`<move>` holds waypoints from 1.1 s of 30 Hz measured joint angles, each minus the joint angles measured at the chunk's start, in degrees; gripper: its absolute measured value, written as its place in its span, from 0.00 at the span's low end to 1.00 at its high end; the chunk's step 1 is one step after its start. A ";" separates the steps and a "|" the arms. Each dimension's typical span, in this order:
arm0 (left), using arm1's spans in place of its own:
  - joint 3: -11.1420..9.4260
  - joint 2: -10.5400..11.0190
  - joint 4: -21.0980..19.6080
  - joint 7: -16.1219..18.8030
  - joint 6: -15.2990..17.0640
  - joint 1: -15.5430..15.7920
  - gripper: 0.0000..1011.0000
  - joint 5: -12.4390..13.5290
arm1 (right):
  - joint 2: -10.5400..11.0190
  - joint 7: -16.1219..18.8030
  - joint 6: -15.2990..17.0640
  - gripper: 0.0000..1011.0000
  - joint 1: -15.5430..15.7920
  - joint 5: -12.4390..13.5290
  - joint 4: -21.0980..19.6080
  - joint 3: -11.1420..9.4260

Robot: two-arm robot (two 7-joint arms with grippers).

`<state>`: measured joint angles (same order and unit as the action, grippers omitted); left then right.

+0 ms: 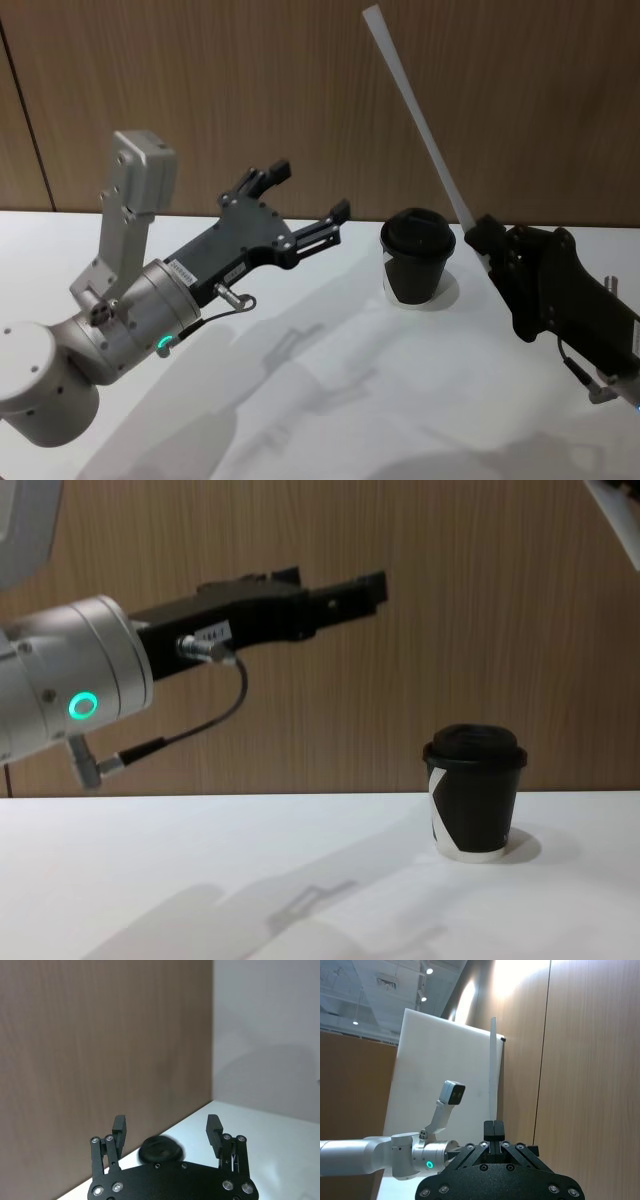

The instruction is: Pick up the straw with one hand, pass it to the other hand, and insert it into the cup.

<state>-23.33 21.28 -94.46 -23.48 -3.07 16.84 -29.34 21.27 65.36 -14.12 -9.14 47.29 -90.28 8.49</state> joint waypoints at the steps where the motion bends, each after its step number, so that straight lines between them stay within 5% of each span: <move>1: 0.04 -0.02 0.00 -0.79 -0.12 0.12 0.99 -0.68 | 0.00 0.02 0.00 0.00 0.00 0.01 0.00 0.01; 21: -0.67 -1.45 2.38 -17.98 -1.05 5.55 0.99 -14.10 | 0.00 0.31 -0.02 0.00 -0.07 0.22 0.01 0.11; 33: -1.52 -0.71 2.27 -24.23 -0.68 7.56 0.99 -18.04 | 0.00 0.36 -0.02 0.00 -0.07 0.23 0.00 0.11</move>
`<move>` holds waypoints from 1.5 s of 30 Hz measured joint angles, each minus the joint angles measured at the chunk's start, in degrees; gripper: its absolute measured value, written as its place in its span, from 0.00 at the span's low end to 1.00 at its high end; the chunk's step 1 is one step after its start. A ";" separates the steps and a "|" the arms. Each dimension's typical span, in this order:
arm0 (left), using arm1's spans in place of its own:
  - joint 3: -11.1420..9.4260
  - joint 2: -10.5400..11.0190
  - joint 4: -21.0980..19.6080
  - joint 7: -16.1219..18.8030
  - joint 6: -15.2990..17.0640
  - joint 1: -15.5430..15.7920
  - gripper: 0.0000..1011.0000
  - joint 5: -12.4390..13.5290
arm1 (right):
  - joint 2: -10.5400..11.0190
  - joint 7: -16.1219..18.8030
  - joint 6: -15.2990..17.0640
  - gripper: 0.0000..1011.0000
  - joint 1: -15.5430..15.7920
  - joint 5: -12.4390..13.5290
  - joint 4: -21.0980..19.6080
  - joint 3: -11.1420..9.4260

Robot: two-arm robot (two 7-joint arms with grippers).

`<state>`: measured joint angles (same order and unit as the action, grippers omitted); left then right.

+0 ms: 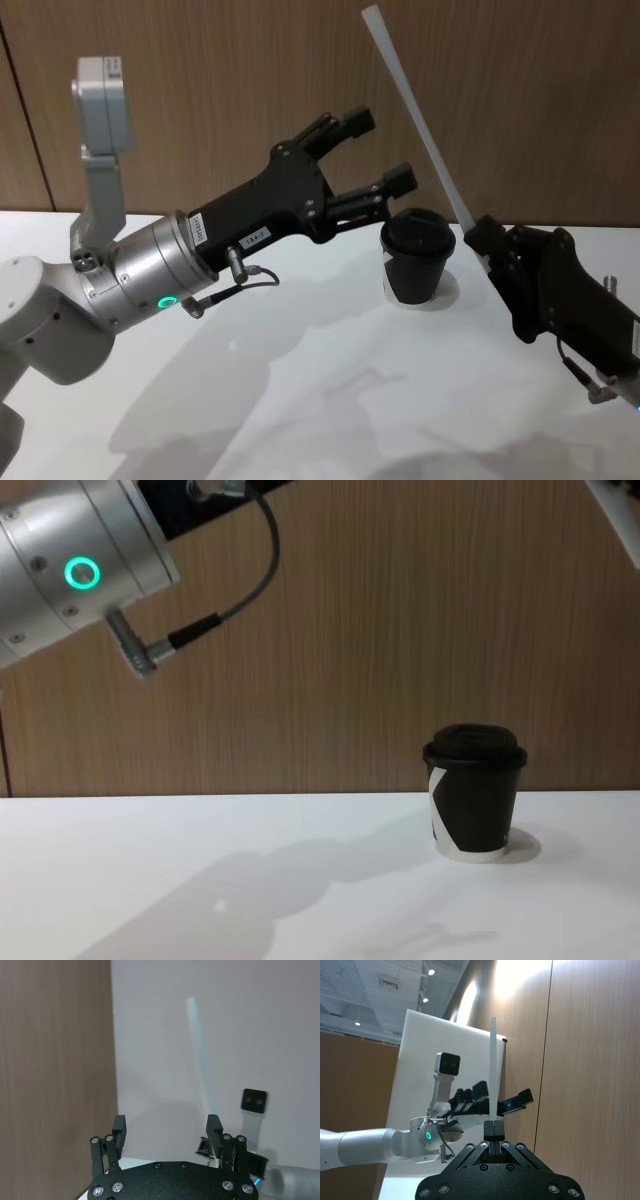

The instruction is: Pick up the straw with one hand, pass it to the other hand, and insert it into the cup.

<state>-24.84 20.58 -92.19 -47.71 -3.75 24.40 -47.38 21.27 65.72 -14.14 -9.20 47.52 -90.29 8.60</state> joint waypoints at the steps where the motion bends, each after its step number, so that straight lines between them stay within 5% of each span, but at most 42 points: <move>1: -0.02 0.10 -0.11 -0.31 0.02 0.03 0.99 -0.18 | 0.00 0.00 0.00 0.00 0.00 0.00 0.00 0.00; 19: -0.80 0.94 -1.55 -5.24 0.49 0.54 0.99 -4.82 | 0.00 0.00 0.00 0.00 0.00 -0.01 0.00 0.00; 45: -1.92 -2.20 0.68 -1.38 -0.89 1.98 0.99 -6.70 | 0.00 -0.01 0.00 0.00 0.00 -0.01 0.00 0.00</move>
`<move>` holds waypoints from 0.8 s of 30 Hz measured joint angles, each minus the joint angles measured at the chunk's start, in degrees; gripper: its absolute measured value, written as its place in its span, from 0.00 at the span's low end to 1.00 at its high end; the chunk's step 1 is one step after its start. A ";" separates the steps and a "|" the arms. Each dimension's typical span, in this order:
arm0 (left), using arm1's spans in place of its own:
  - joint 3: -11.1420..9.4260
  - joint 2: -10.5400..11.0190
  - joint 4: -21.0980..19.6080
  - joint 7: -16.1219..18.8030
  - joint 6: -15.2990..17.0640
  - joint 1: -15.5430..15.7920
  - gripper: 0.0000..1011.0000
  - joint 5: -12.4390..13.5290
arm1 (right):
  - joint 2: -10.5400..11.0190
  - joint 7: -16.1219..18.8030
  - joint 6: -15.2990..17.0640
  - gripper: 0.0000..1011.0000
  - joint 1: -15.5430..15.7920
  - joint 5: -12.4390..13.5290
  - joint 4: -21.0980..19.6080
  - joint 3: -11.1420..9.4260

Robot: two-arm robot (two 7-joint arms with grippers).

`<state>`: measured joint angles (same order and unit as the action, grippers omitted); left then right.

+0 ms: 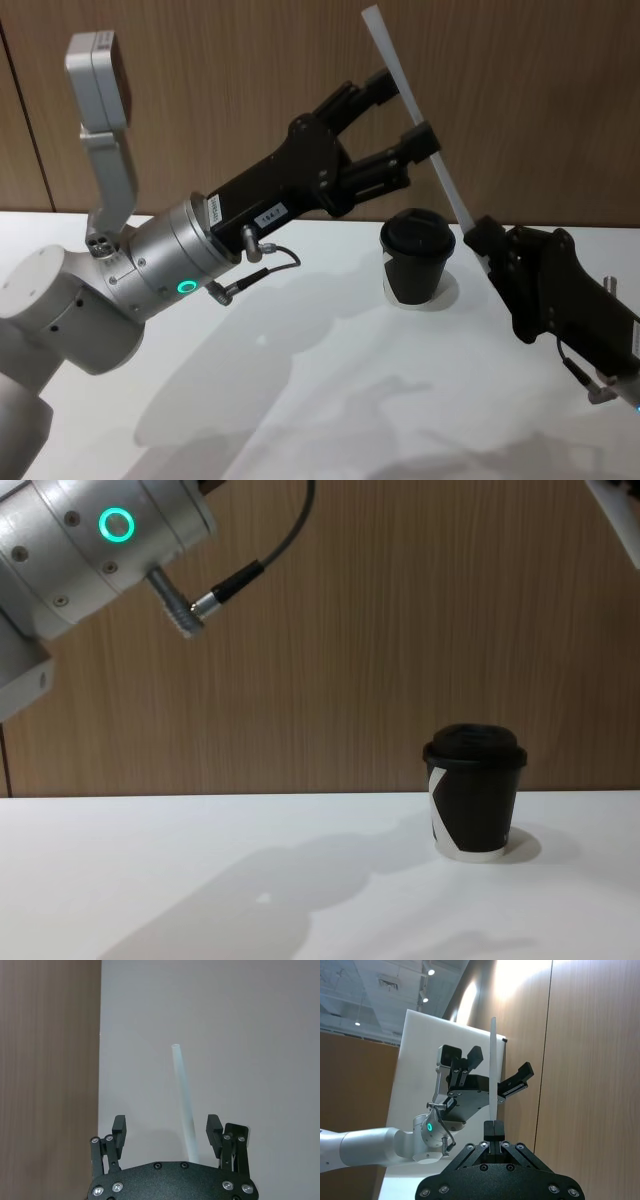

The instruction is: Pick up the straw with one hand, pass it to the other hand, and insert it into the cup.

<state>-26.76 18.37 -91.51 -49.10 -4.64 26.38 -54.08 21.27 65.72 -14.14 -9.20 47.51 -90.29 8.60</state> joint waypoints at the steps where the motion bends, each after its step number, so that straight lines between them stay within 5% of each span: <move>1: -0.10 -0.04 0.09 -0.05 -0.02 0.10 0.99 -0.05 | 0.00 0.00 0.00 0.00 0.00 0.00 0.00 0.00; 15: -1.65 -0.25 0.88 -2.70 -0.62 1.10 0.99 -0.83 | 0.00 0.00 0.00 0.00 0.00 0.00 0.00 0.00; 24: -2.12 -0.29 1.07 -3.51 -0.84 1.36 0.82 -1.06 | 0.00 0.00 0.00 0.00 0.00 0.00 0.00 0.00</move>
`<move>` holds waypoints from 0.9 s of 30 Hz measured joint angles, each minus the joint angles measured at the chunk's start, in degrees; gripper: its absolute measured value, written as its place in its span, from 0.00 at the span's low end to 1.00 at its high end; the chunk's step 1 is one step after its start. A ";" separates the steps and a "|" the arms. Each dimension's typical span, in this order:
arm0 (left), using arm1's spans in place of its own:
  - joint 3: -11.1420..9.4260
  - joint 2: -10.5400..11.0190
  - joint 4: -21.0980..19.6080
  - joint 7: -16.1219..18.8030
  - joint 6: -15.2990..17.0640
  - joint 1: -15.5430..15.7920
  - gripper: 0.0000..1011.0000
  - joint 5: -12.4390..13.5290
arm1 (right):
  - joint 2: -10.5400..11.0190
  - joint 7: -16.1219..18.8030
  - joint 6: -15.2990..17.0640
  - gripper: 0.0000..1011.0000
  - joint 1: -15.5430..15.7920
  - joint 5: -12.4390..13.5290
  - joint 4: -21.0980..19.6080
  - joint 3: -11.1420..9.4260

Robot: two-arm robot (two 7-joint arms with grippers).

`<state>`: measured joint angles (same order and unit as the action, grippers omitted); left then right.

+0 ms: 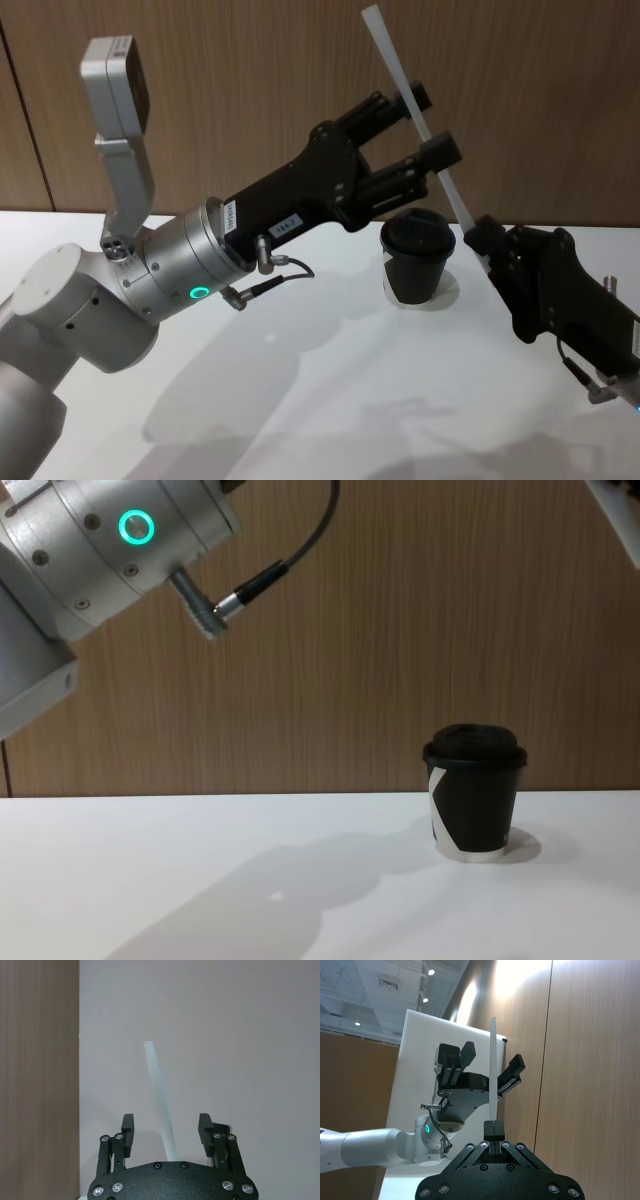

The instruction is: Pick up the straw with one hand, pass it to the other hand, and insert it into the cup.

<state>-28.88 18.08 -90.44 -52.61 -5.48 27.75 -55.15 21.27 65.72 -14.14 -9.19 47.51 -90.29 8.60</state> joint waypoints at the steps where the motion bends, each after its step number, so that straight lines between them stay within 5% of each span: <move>1: -0.05 -0.01 0.02 -0.07 -0.02 0.03 0.79 -0.02 | 0.00 0.00 0.00 0.00 0.00 0.00 0.00 0.00; 20: -0.34 -0.05 0.16 -0.55 -0.16 0.17 0.16 -0.18 | 0.00 0.00 0.00 0.00 0.00 0.00 0.00 0.00; 27: -0.38 -0.05 0.17 -0.62 -0.17 0.20 0.07 -0.19 | 0.00 0.00 0.00 0.00 0.00 0.00 0.00 0.00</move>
<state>-29.26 18.03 -90.27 -53.23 -5.64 27.95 -55.34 21.27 65.71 -14.13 -9.20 47.51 -90.29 8.60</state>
